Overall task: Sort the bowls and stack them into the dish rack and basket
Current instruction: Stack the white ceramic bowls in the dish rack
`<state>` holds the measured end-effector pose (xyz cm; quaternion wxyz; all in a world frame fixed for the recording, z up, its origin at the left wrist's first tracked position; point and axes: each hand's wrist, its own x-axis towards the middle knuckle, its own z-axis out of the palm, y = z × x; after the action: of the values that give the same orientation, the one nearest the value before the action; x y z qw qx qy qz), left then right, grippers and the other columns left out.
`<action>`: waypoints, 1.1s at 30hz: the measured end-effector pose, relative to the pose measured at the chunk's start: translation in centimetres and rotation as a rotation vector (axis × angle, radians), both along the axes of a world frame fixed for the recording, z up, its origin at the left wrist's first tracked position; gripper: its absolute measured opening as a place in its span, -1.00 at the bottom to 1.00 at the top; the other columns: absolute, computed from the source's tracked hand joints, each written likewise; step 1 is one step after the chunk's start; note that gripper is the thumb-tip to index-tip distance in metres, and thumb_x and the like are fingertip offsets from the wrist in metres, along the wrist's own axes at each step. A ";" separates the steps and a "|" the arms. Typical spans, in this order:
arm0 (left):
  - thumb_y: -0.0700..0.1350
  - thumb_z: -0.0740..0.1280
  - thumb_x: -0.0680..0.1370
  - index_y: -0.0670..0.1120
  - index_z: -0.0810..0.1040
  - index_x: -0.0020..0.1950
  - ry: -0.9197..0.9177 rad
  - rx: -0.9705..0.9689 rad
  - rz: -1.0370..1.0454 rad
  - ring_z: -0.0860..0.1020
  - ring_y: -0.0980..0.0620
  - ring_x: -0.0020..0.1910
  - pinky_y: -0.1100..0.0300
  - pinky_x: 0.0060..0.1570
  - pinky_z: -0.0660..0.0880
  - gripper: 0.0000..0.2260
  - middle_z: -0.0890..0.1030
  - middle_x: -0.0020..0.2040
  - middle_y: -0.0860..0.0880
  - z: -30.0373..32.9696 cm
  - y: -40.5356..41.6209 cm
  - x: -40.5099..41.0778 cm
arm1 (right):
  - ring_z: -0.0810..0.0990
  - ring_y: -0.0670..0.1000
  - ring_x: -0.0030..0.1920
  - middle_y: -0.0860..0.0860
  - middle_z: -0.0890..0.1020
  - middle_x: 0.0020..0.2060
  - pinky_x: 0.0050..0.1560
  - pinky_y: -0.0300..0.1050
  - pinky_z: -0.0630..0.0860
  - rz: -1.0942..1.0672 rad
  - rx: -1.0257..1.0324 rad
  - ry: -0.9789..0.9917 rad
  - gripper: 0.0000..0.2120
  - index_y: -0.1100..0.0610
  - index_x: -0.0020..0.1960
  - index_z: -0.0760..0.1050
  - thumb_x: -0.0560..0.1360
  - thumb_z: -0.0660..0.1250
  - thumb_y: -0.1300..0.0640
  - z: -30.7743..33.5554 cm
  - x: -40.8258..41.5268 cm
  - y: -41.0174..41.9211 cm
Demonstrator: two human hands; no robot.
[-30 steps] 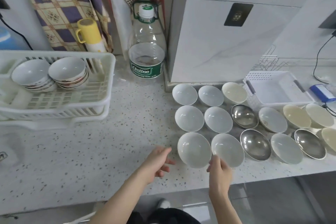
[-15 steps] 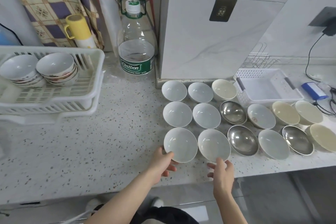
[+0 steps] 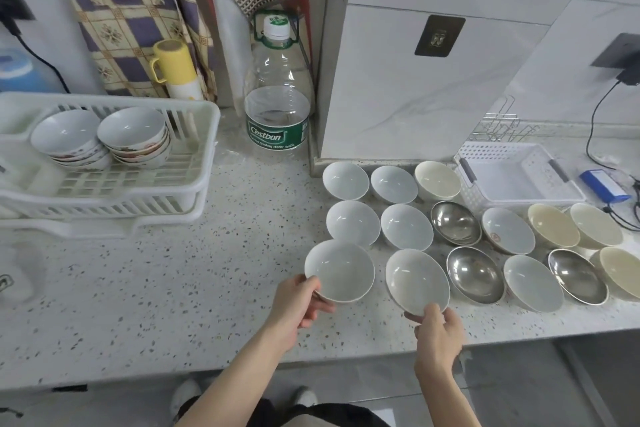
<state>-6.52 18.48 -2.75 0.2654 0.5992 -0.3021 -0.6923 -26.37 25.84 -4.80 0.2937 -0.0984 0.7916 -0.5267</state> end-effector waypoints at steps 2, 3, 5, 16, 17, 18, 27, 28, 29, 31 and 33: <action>-0.27 0.23 0.49 -0.16 0.56 0.02 0.018 -0.030 0.031 0.35 0.09 -0.63 0.29 -0.61 0.17 -0.83 0.69 -0.29 -0.29 0.8 -0.5 1.2 | 0.26 -0.03 -0.48 0.21 0.68 -0.34 -0.48 -0.15 0.26 0.009 -0.044 -0.017 -0.83 0.19 -0.15 0.50 0.39 0.16 0.17 0.9 1.3 -0.6; -0.27 0.23 0.49 -0.14 0.56 0.01 0.030 -0.046 0.041 0.35 0.08 -0.62 0.29 -0.61 0.17 -0.83 0.69 -0.30 -0.29 1.2 -0.8 1.8 | 0.22 -0.05 -0.51 0.21 0.68 -0.35 -0.51 -0.17 0.23 0.014 -0.063 -0.025 -0.85 0.19 -0.16 0.49 0.38 0.16 0.18 1.4 2.0 -1.0; -0.26 0.22 0.49 -0.13 0.56 0.01 0.053 -0.081 0.065 0.35 0.08 -0.62 0.29 -0.60 0.18 -0.83 0.69 -0.30 -0.29 2.0 -1.4 3.2 | 0.19 -0.09 -0.57 0.22 0.67 -0.34 -0.55 -0.21 0.19 0.021 -0.098 -0.045 -0.90 0.16 -0.20 0.45 0.39 0.16 0.21 2.5 3.4 -2.0; -0.22 0.19 0.51 -0.27 0.54 0.02 0.150 -0.210 0.257 0.27 0.08 -0.65 0.31 -0.67 0.13 -0.80 0.63 -0.39 -0.29 6.8 -6.1 17.3 | 0.15 -0.09 -0.62 0.30 0.62 -0.43 -0.59 -0.28 0.12 0.168 -0.211 -0.163 -0.85 0.22 -0.33 0.34 0.41 0.15 0.33 8.0 15.3 -9.2; -0.22 0.19 0.52 -0.27 0.54 0.02 0.151 -0.212 0.274 0.26 0.08 -0.65 0.31 -0.67 0.13 -0.80 0.62 -0.40 -0.30 7.2 -6.6 18.9 | 0.18 -0.11 -0.64 0.30 0.62 -0.44 -0.59 -0.28 0.14 0.194 -0.213 -0.162 -0.86 0.24 -0.31 0.38 0.42 0.16 0.33 8.3 16.8 -9.9; -0.22 0.18 0.52 -0.27 0.53 0.02 0.154 -0.212 0.291 0.25 0.09 -0.66 0.32 -0.68 0.12 -0.80 0.62 -0.39 -0.30 7.6 -7.1 20.6 | 0.23 -0.12 -0.65 0.30 0.61 -0.44 -0.58 -0.28 0.14 0.215 -0.226 -0.161 -0.86 0.26 -0.30 0.40 0.42 0.17 0.33 8.7 18.2 -10.6; -0.24 0.19 0.51 -0.29 0.54 0.04 0.079 -0.371 0.435 0.27 0.07 -0.65 0.30 -0.65 0.15 -0.79 0.63 -0.39 -0.29 9.5 -11.0 34.4 | 0.16 -0.10 -0.62 0.30 0.63 -0.43 -0.60 -0.30 0.17 0.576 -0.236 -0.113 -0.83 0.38 -0.18 0.53 0.42 0.20 0.32 12.2 30.7 -17.6; -0.24 0.19 0.50 -0.28 0.54 0.04 0.034 -0.403 0.440 0.29 0.05 -0.63 0.30 -0.64 0.18 -0.79 0.63 -0.39 -0.28 9.5 -11.2 35.7 | 0.18 -0.11 -0.64 0.30 0.63 -0.43 -0.61 -0.31 0.17 0.615 -0.219 -0.100 -0.83 0.40 -0.17 0.54 0.42 0.21 0.32 12.5 31.9 -18.4; -0.24 0.20 0.50 -0.26 0.55 0.04 -0.005 -0.429 0.445 0.31 0.04 -0.62 0.30 -0.62 0.20 -0.80 0.63 -0.40 -0.27 9.6 -11.3 36.9 | 0.21 -0.12 -0.65 0.30 0.63 -0.43 -0.60 -0.31 0.18 0.651 -0.197 -0.086 -0.82 0.40 -0.17 0.54 0.42 0.21 0.31 12.7 33.0 -19.3; -0.23 0.21 0.49 -0.25 0.56 0.00 -0.053 -0.467 0.466 0.34 0.03 -0.60 0.27 -0.60 0.24 -0.81 0.63 -0.42 -0.24 9.8 -11.6 39.0 | 0.27 -0.14 -0.67 0.29 0.64 -0.43 -0.58 -0.29 0.21 0.716 -0.147 -0.060 -0.81 0.40 -0.17 0.56 0.42 0.23 0.28 13.0 35.2 -20.8; -0.18 0.25 0.44 -0.26 0.56 -0.04 -0.075 -0.499 0.501 0.35 0.03 -0.60 0.26 -0.61 0.26 -0.80 0.63 -0.42 -0.24 9.9 -11.9 40.9 | 0.29 -0.15 -0.68 0.25 0.65 -0.44 -0.57 -0.29 0.23 0.764 -0.091 -0.035 -0.81 0.35 -0.22 0.57 0.43 0.25 0.25 13.0 37.0 -22.2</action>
<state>34.38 6.56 7.14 0.5539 0.5962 -0.3153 -0.4883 10.63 3.62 8.18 0.4778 -0.3902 0.6684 -0.4155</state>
